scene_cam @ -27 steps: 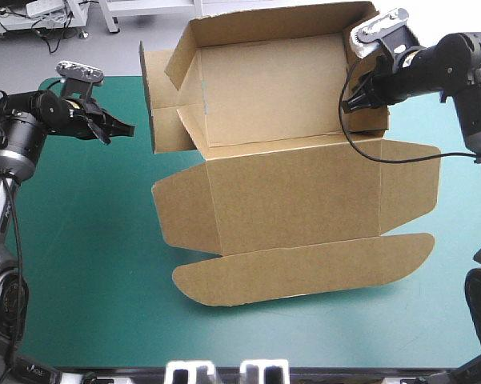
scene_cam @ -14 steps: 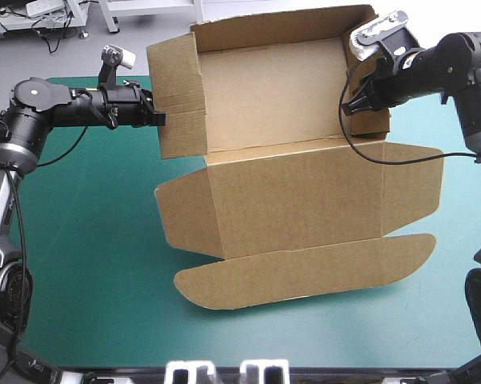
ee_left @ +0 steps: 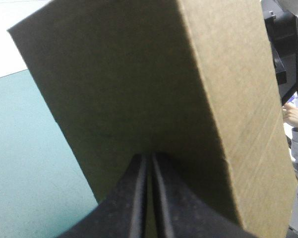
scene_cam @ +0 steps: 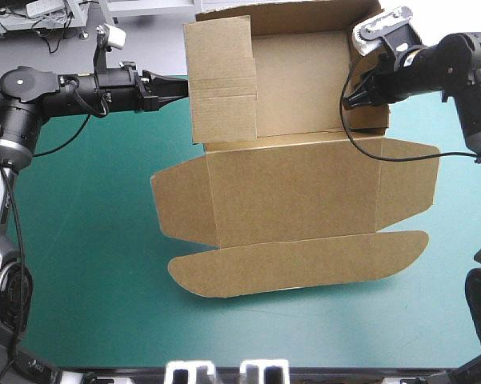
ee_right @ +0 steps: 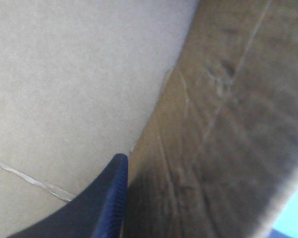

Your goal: Fold the box

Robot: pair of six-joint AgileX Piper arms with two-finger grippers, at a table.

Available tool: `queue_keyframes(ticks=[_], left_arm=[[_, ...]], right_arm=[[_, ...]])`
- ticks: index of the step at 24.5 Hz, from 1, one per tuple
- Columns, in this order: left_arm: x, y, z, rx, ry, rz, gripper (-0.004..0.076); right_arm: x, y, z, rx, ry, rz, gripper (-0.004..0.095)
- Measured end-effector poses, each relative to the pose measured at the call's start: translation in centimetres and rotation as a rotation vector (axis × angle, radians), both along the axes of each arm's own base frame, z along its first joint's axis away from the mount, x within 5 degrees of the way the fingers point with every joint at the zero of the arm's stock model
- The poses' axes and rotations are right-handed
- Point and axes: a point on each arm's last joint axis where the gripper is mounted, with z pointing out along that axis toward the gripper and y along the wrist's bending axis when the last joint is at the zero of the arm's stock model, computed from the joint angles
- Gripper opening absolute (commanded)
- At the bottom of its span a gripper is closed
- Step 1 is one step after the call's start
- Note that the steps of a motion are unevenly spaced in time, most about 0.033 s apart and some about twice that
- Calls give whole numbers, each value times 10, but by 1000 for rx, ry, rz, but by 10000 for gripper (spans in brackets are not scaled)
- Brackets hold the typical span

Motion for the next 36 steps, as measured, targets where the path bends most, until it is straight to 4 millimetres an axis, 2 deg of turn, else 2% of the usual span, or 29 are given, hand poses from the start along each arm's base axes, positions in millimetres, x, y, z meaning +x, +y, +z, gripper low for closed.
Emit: queue_keyframes(ticks=[2, 4, 7, 15, 20, 23, 30, 36], left_arm=[[0, 0, 1, -4, 1, 0, 262], [0, -1, 3, -31, 0, -5, 447], [-1, -2, 7, -86, -2, -13, 510], [-2, -2, 9, -97, -4, -18, 514], [-2, -4, 7, -35, 42, 4, 513], [-3, -15, 12, 64, 44, 38, 513], [-15, -53, 41, 255, -32, 169, 513], [-23, -71, 49, 354, -44, 294, 509]], right_arm=[[0, 0, 0, 1, -1, 1, -20], [0, 0, 0, 1, -1, 1, -20], [0, 0, 0, 1, -1, 1, -20], [0, 0, 0, 2, -4, 1, -20], [1, 0, 1, 4, -13, -1, -20], [3, 0, 0, 5, -16, -7, -20], [6, 1, -2, 14, -16, -20, -20], [7, 1, -1, 32, -21, -23, -20]])
